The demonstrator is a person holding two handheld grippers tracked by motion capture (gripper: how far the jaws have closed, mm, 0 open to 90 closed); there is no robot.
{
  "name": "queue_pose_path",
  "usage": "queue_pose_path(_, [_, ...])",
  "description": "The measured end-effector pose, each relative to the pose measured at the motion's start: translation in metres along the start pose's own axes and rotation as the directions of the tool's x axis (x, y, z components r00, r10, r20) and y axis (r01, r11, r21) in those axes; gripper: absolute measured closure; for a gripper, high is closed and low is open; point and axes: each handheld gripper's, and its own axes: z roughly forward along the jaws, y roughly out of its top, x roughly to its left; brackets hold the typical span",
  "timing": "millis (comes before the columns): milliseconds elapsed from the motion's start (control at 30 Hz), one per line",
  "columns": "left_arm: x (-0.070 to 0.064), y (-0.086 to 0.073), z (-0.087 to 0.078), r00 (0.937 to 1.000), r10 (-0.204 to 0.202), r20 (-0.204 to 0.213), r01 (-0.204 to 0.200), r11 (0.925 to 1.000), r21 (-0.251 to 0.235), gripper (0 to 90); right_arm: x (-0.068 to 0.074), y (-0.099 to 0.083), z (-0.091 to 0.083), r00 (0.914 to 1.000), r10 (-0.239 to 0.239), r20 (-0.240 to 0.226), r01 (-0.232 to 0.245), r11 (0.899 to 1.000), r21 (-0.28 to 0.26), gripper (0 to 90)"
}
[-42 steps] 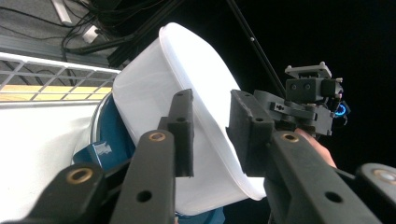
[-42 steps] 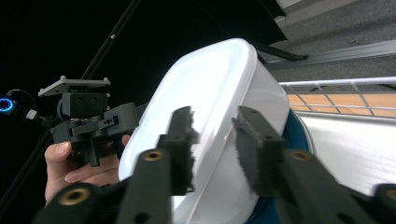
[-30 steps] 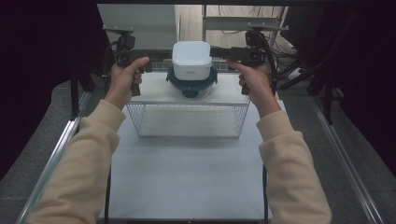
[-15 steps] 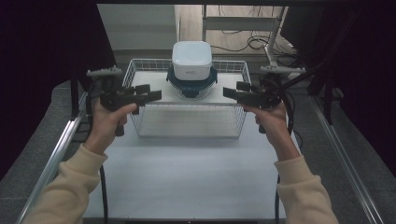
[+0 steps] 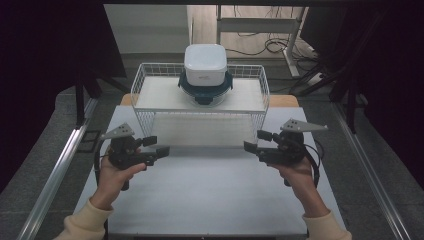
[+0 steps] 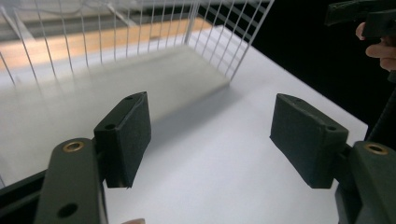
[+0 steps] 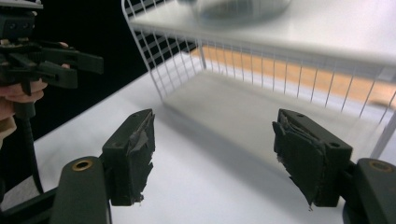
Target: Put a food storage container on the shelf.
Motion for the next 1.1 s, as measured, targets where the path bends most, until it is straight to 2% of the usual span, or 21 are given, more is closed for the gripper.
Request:
queue_pose_path(233, [0.004, -0.04, 0.008, 0.9995, -0.027, -0.019, 0.028, 0.9972, 0.07, 28.6, -0.009, -0.051, 0.008, 0.9986, 0.052, 0.007, -0.052, 0.996, 0.078, 28.9])
queue_pose_path(300, [0.004, -0.048, 0.011, 0.9991, -0.032, -0.028, 0.034, 0.9964, 0.078, 28.6, -0.012, -0.063, 0.012, 0.9978, 0.065, 0.01, -0.066, 0.993, 0.095, 28.8])
queue_pose_path(433, [0.006, -0.057, 0.014, 0.9985, -0.025, -0.049, 0.03, 0.9936, 0.109, 28.8, -0.013, -0.078, 0.019, 0.998, 0.063, 0.012, -0.064, 0.989, 0.132, 28.6])
queue_pose_path(533, [0.005, -0.057, 0.014, 0.9985, -0.023, -0.049, 0.028, 0.9942, 0.104, 28.9, -0.012, -0.082, 0.022, 0.9987, 0.048, 0.02, -0.05, 0.988, 0.144, 28.5])
queue_pose_path(733, [0.004, -0.058, 0.015, 0.9988, -0.016, -0.047, 0.021, 0.9939, 0.108, 28.7, -0.011, -0.082, 0.021, 0.9984, 0.052, 0.021, -0.054, 0.99, 0.131, 28.5])
queue_pose_path(1100, [0.007, -0.058, 0.013, 0.9985, -0.038, -0.038, 0.042, 0.9943, 0.098, 28.9, -0.013, -0.084, 0.023, 0.9982, 0.05, 0.032, -0.054, 0.989, 0.136, 28.0])
